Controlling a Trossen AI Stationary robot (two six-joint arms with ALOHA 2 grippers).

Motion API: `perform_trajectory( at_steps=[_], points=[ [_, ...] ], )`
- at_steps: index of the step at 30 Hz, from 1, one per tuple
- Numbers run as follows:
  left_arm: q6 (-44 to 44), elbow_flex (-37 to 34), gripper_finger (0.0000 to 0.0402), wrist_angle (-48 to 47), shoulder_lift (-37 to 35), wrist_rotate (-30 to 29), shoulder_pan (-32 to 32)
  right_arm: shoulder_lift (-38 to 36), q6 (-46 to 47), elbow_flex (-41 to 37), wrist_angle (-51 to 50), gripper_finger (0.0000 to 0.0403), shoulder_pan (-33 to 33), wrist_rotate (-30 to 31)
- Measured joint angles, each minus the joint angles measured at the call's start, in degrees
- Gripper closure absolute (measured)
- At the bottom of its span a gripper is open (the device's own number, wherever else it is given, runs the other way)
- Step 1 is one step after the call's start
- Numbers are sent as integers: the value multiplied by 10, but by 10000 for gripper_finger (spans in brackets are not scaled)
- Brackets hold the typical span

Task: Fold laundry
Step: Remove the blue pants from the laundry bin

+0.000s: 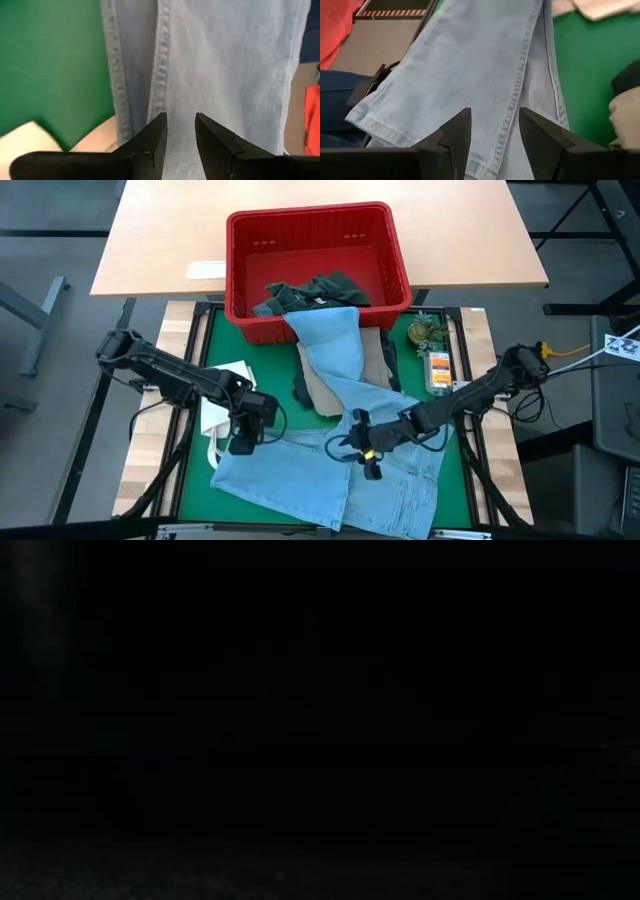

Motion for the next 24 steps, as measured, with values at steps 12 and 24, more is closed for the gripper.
perform_trajectory(
  at_steps=[12, 24],
  points=[
    [9, 0, 305, 0, 13, -51, 22, 36, 11, -1, 26, 237, -2, -53],
    [-82, 0, 305, 0, 13, -150, 31, 36, -8, -1, 27, 237, -2, -53]
  ],
)
